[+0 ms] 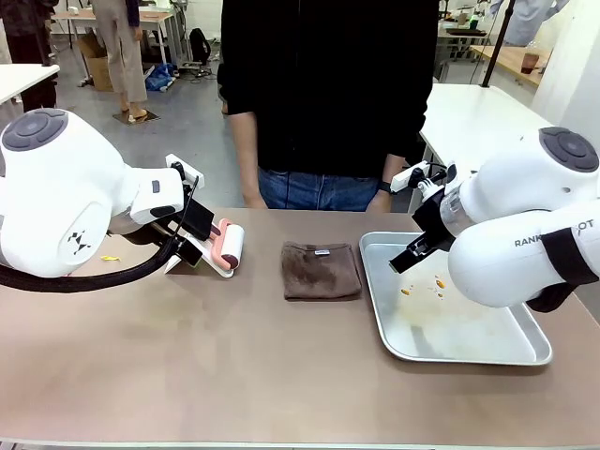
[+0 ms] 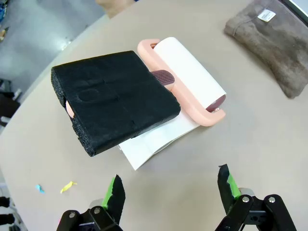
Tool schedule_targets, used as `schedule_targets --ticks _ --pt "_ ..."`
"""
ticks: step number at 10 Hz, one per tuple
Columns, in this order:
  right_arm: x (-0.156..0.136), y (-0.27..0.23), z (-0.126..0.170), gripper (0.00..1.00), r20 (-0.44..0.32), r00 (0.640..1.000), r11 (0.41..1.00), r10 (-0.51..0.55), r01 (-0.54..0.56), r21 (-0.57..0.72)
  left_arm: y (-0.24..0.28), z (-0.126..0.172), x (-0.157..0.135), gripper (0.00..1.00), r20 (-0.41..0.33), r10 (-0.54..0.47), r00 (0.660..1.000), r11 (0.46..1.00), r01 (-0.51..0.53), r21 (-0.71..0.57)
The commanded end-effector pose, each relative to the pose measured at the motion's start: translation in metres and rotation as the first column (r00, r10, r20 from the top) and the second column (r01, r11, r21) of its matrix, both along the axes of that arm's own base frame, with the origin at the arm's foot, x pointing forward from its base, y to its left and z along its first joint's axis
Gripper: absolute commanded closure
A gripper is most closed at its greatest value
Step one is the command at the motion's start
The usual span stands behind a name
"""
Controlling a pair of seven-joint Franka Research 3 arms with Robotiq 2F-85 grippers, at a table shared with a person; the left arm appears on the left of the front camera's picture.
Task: Clean the surface of the table.
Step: Hold the Lint Roller with your left hand and the towel with your right hand.
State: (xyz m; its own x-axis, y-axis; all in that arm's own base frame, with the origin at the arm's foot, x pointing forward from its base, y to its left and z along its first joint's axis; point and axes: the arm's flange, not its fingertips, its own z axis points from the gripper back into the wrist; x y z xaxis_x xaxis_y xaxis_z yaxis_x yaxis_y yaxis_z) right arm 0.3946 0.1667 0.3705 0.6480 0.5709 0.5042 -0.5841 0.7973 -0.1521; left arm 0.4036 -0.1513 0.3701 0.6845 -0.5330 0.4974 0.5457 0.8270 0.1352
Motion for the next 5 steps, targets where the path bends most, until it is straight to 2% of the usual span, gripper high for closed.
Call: schedule_targets --ticks 1,4,5 --pt "0.000 0.000 0.000 0.00 0.000 1.000 1.000 0.000 0.000 0.001 0.000 0.000 0.000 0.00 0.000 -0.001 1.000 1.000 0.001 0.000" --pt "0.000 0.000 0.000 0.00 0.000 1.000 1.000 0.000 0.000 0.000 0.000 0.000 0.000 0.00 0.000 0.000 1.000 1.000 0.000 0.000" --pt "-0.003 -0.002 0.006 0.00 -0.009 1.000 0.999 0.001 -0.001 0.036 0.011 0.008 -0.003 0.00 -0.017 0.005 1.000 1.000 -0.005 -0.004"
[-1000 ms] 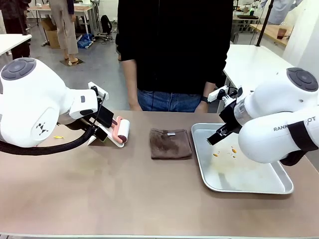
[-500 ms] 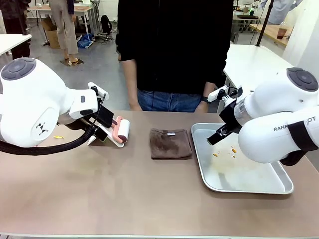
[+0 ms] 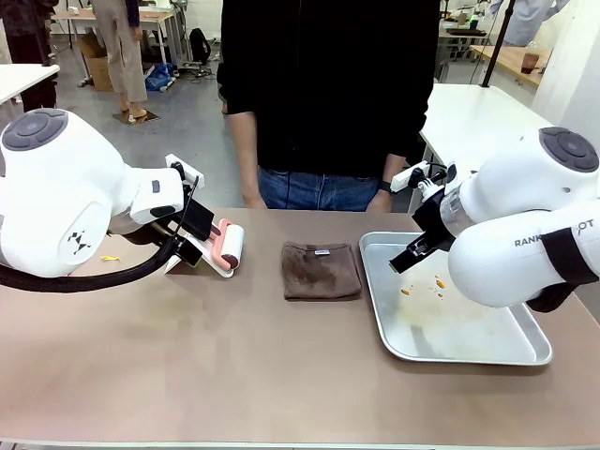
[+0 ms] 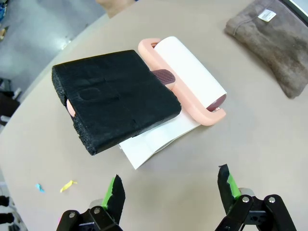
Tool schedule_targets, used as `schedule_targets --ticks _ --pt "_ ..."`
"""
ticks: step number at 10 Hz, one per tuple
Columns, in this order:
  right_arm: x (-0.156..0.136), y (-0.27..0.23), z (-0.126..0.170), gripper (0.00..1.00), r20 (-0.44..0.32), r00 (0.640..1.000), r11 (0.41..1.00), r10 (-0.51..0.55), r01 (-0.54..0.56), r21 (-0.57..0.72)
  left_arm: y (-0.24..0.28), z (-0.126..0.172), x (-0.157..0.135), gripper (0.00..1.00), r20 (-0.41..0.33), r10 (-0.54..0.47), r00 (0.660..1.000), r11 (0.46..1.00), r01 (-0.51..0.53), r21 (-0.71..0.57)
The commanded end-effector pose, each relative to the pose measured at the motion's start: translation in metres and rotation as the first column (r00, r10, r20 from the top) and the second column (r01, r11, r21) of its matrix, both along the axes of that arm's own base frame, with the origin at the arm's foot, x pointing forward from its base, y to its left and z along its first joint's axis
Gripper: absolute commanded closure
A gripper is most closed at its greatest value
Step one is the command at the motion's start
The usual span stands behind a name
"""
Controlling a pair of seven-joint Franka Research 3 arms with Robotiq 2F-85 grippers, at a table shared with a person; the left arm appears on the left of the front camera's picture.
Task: Clean the surface of the table.
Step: Hold the Lint Roller with your left hand and the towel with your right hand.
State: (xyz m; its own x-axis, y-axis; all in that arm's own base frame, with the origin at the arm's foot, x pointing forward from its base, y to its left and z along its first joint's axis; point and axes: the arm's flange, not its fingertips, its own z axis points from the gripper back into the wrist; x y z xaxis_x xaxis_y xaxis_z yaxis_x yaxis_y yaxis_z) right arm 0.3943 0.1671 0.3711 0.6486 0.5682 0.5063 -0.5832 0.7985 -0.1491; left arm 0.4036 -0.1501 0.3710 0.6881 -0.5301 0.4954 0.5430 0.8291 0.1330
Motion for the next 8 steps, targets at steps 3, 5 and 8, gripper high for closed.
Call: schedule_targets --ticks 3,5,8 --pt "-0.018 -0.024 0.046 0.00 -0.054 0.999 0.999 0.005 -0.002 0.044 0.038 0.053 -0.021 0.00 -0.080 0.073 0.994 0.997 -0.076 -0.030" --pt "-0.032 -0.046 0.074 0.00 -0.137 0.991 0.995 0.015 -0.001 0.103 0.059 0.084 -0.038 0.00 -0.090 0.062 0.994 0.991 -0.072 -0.116" --pt "-0.069 -0.096 0.114 0.00 -0.289 0.952 0.864 -0.097 0.225 0.451 0.130 0.123 -0.031 0.00 -0.377 0.078 0.923 0.914 -0.217 -0.344"
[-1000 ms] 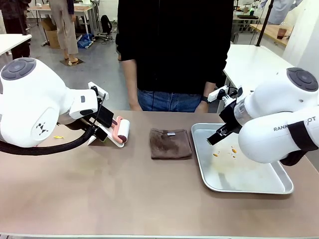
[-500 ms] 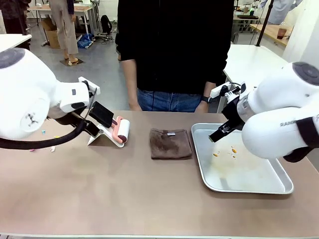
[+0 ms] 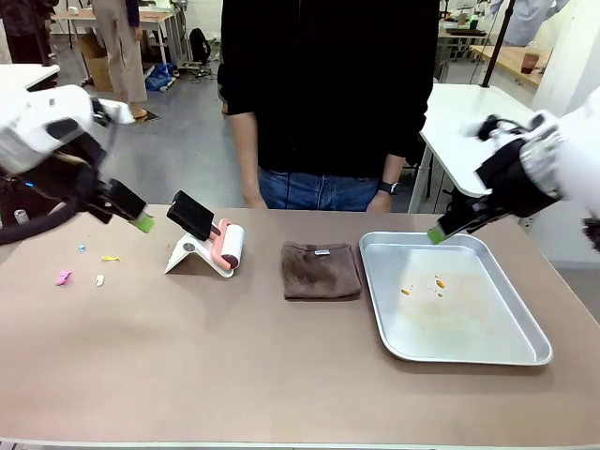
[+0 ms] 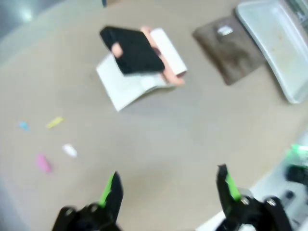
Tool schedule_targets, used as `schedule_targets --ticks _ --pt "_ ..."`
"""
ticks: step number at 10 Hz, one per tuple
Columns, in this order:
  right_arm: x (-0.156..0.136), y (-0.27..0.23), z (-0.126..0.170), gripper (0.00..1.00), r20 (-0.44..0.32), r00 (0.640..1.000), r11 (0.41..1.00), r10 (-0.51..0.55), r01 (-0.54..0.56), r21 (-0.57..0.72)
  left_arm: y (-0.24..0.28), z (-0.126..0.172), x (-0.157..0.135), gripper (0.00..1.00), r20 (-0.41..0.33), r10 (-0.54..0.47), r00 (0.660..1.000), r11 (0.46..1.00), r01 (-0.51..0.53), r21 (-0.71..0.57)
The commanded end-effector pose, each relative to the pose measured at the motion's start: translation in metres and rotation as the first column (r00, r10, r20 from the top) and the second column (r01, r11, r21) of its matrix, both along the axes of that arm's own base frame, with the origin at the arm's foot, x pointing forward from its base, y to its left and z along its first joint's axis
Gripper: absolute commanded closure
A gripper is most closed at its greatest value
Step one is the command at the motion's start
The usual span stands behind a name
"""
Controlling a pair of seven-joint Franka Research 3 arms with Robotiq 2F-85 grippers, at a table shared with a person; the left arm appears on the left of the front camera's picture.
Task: Clean the surface of the table.
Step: Hold the Lint Roller with your left hand and the towel with your right hand.
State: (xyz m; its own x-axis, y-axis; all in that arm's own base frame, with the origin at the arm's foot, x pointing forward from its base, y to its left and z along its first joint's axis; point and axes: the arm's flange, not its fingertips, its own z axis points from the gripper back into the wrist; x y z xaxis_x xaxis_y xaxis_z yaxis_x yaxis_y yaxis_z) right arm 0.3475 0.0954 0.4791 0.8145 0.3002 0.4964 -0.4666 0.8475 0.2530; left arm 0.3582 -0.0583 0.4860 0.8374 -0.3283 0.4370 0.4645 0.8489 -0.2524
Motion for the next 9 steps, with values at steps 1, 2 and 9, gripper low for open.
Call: schedule_targets --ticks 1,2,9 --pt "-0.042 -0.045 0.010 0.00 -0.100 0.993 0.967 -0.070 0.092 0.239 0.074 0.010 0.016 0.00 -0.203 0.050 0.978 0.980 -0.087 -0.178" --pt "-0.061 -0.071 0.013 0.00 -0.131 0.989 0.930 -0.067 0.109 0.352 0.107 0.009 0.018 0.00 -0.264 0.074 0.962 0.950 -0.149 -0.276" --pt "-0.064 -0.251 -0.071 0.00 -0.378 0.918 0.462 -0.117 0.388 0.798 0.204 -0.052 -0.007 0.00 -0.433 0.176 0.884 0.644 -0.436 -0.629"
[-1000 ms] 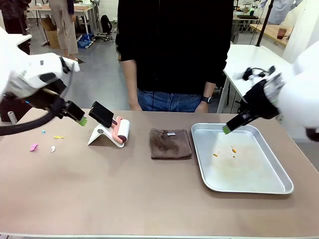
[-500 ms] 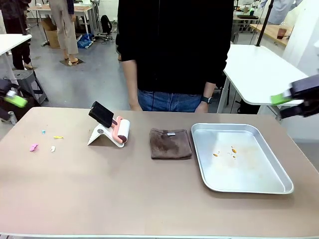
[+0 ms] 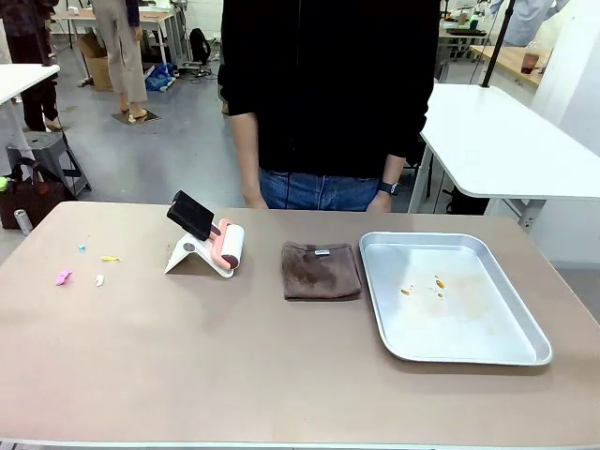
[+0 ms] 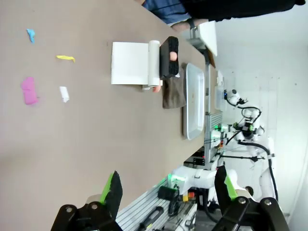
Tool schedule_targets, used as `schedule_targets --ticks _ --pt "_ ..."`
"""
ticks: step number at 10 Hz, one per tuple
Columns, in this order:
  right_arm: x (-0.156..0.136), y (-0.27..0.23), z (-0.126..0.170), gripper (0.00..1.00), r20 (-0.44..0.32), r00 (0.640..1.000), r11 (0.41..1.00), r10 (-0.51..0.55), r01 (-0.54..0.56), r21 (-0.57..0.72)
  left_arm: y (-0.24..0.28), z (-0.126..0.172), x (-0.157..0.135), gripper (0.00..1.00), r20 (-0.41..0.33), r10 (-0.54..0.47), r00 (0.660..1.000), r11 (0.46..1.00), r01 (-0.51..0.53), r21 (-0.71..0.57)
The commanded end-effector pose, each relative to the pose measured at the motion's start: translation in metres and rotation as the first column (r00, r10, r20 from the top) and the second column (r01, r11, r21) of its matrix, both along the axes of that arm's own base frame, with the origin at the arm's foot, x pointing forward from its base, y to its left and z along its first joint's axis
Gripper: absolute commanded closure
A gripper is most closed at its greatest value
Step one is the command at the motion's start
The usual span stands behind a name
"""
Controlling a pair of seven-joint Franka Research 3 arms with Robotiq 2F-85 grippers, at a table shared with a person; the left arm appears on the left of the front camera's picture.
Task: Clean the surface of the table.
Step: Hold the Lint Roller with your left hand and the towel with your right hand.
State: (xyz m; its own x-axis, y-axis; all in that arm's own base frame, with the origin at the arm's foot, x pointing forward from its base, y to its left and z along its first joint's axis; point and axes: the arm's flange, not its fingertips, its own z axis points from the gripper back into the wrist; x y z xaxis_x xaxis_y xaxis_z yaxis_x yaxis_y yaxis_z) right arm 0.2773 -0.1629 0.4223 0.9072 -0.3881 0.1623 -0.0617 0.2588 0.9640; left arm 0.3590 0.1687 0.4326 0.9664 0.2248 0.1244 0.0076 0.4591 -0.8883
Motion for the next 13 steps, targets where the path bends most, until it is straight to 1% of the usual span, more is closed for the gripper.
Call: schedule_targets --ticks 1,2,3,4,5,13 --pt "0.005 -0.002 -0.023 0.00 0.004 1.000 0.998 -0.023 0.023 0.051 -0.022 -0.006 -0.013 0.00 -0.007 0.064 0.998 0.997 -0.065 -0.049" --pt "0.007 -0.004 -0.028 0.00 -0.006 1.000 0.998 -0.024 0.024 0.059 -0.028 -0.011 -0.016 0.00 -0.008 0.085 0.996 0.994 -0.085 -0.074" --pt "0.009 -0.002 -0.029 0.00 -0.007 1.000 0.998 -0.026 0.027 0.050 -0.034 -0.014 -0.016 0.00 -0.008 0.102 0.995 0.992 -0.102 -0.070" --pt "0.012 -0.001 -0.030 0.00 -0.008 0.998 0.998 -0.061 0.061 0.030 -0.039 -0.016 -0.011 0.00 -0.028 0.131 0.991 0.991 -0.131 -0.018" --pt "0.004 -0.008 -0.038 0.00 -0.036 0.999 0.997 -0.036 0.038 0.069 -0.025 -0.017 -0.012 0.00 -0.017 0.059 0.998 0.996 -0.060 -0.060" --pt "0.004 -0.008 -0.038 0.00 -0.036 0.999 0.997 -0.036 0.038 0.069 -0.025 -0.017 -0.012 0.00 -0.017 0.059 0.998 0.996 -0.060 -0.060"
